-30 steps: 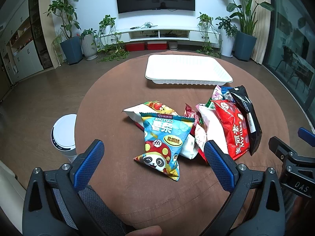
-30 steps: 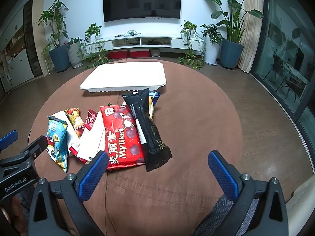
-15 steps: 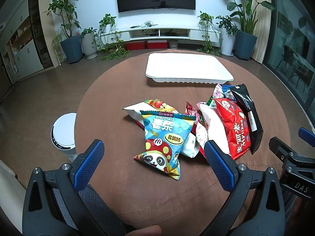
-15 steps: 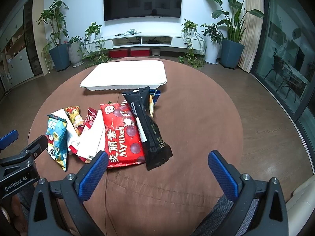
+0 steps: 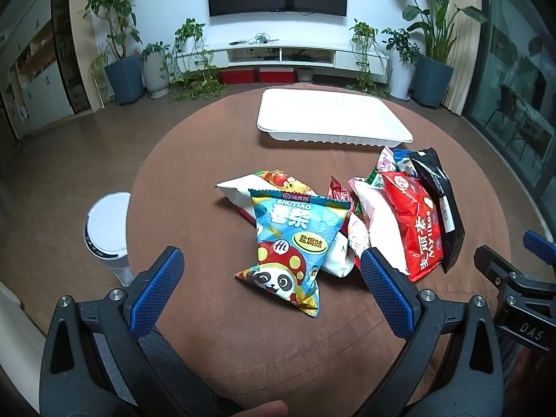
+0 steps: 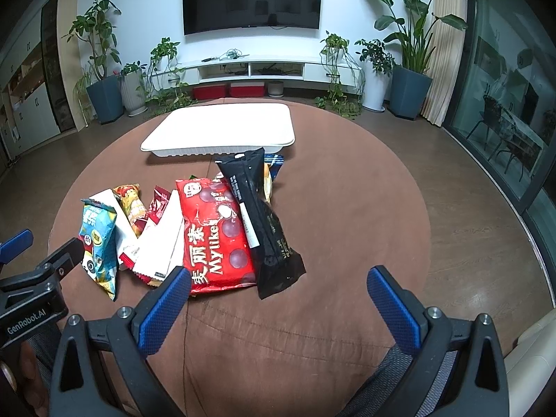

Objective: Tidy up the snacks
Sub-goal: 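Grasp the blue panda chip bag with left tool while right tool grasps red Mylike bag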

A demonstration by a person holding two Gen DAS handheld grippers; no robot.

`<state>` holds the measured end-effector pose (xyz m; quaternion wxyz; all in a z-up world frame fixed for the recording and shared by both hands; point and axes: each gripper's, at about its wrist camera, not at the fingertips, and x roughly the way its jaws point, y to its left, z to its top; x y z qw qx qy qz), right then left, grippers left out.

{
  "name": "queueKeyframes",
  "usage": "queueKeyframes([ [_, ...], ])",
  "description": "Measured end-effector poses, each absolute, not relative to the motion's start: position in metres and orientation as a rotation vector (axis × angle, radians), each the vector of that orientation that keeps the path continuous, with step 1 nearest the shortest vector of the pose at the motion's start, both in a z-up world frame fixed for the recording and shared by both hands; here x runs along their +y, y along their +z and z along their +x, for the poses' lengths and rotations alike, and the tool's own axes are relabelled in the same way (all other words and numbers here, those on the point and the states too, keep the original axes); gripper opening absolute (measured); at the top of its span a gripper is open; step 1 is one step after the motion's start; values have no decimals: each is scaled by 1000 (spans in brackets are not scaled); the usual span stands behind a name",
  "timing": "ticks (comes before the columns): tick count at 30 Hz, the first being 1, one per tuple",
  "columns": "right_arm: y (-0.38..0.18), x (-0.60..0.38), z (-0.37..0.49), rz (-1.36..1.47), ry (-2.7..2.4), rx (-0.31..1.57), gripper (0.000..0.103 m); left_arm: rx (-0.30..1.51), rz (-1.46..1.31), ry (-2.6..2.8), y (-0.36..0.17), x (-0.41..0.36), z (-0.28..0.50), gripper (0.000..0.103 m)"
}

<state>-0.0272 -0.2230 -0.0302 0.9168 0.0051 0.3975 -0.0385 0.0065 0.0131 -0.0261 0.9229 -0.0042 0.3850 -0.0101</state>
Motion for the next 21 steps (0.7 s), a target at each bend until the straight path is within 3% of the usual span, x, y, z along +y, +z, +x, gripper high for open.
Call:
queueKeyframes([
  [8,-42,-233,-26,48,-59,819,103,797,-184,-161,-46,50,7,103],
  [12,-44,-236,-29,76,-34,795,103,956,-217,-110,-60,63,13,102],
  [15,-43,-239,-28,105,-7,787,100,939,-257,-102,-60,74,18,102],
  [21,-46,-245,-23,159,37,812,93,961,-11,-112,-68,38,43,102],
])
